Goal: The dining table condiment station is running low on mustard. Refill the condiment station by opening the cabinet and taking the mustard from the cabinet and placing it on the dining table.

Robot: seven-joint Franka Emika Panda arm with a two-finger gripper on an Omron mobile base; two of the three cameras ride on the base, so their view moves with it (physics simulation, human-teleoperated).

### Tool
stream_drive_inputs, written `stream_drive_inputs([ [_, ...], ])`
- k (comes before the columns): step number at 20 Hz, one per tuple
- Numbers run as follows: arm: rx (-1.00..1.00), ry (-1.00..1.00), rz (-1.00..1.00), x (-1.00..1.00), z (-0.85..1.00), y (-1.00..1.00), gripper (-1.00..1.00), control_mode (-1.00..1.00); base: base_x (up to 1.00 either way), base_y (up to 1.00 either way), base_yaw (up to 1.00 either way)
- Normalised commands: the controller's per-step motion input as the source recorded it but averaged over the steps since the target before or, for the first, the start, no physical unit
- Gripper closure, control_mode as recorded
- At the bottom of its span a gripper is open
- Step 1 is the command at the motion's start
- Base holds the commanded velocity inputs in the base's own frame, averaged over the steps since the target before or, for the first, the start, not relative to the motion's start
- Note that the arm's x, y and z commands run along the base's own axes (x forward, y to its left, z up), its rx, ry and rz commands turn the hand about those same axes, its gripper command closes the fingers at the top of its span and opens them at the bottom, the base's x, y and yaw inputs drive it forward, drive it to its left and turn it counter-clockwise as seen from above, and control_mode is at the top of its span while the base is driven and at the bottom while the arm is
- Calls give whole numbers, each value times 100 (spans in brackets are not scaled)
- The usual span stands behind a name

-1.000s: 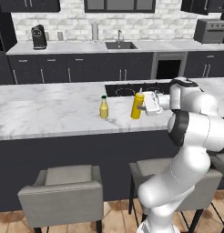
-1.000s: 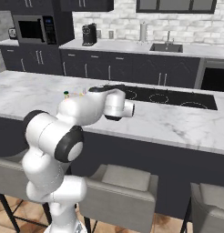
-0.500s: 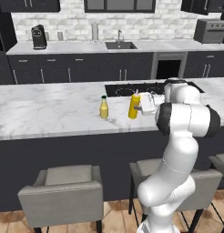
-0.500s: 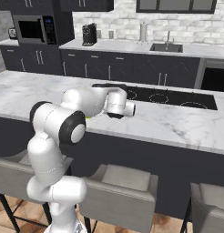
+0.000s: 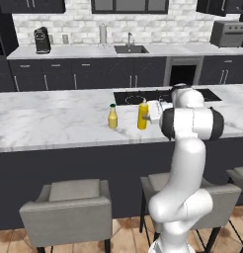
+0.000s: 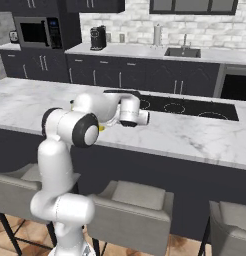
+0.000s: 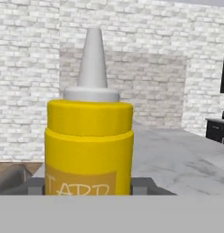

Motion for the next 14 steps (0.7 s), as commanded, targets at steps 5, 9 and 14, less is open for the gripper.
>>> stream_drive_inputs([
  [5,-3,0,0,33,-24,1,100,-100,0,0,0],
  [9,-9,-17,0,-32,-31,14,100,-100,0,0,0],
  [14,-8,-3,-2,-14,-27,14,-100,-100,0,0,0],
])
